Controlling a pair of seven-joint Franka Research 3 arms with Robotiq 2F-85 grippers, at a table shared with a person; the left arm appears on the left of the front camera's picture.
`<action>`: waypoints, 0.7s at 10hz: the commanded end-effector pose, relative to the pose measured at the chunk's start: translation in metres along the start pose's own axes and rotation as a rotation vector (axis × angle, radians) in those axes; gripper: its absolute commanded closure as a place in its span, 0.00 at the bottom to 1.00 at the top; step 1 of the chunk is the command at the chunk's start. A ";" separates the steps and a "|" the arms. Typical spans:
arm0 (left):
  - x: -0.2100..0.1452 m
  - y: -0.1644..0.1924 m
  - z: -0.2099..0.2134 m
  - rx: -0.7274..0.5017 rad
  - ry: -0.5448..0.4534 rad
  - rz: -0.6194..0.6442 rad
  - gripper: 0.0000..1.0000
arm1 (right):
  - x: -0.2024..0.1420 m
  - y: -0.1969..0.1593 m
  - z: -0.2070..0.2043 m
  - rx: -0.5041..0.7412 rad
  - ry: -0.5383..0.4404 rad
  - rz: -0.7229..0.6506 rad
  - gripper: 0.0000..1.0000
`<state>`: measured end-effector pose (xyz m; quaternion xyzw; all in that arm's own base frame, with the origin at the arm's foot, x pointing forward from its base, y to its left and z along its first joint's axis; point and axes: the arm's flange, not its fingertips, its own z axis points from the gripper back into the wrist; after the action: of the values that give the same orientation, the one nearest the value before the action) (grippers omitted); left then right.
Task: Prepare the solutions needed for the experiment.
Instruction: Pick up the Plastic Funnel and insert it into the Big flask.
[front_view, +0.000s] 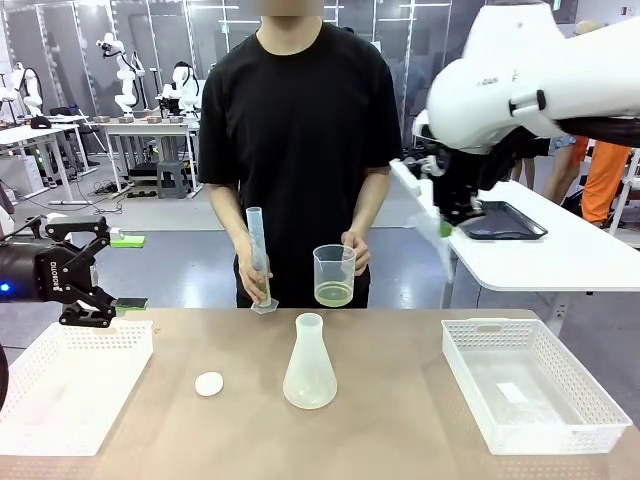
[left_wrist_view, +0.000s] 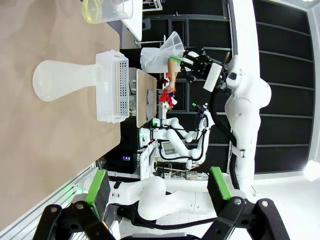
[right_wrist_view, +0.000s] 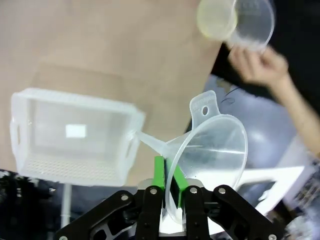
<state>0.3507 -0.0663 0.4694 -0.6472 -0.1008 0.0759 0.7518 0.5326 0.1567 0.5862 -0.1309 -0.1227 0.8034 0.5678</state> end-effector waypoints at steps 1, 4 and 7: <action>-0.001 -0.003 -0.001 -0.019 0.000 0.009 0.00 | 0.040 0.009 0.003 -0.121 -0.109 0.149 0.94; -0.001 -0.003 -0.001 -0.019 0.000 0.009 0.00 | 0.095 0.009 0.016 -0.199 -0.247 0.351 0.94; -0.001 -0.003 -0.001 -0.019 0.000 0.009 0.00 | 0.115 0.026 0.031 -0.263 -0.318 0.467 0.94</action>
<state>0.3508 -0.0661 0.4695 -0.6471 -0.1009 0.0759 0.7519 0.4705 0.2745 0.6055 -0.1092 -0.2636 0.8960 0.3401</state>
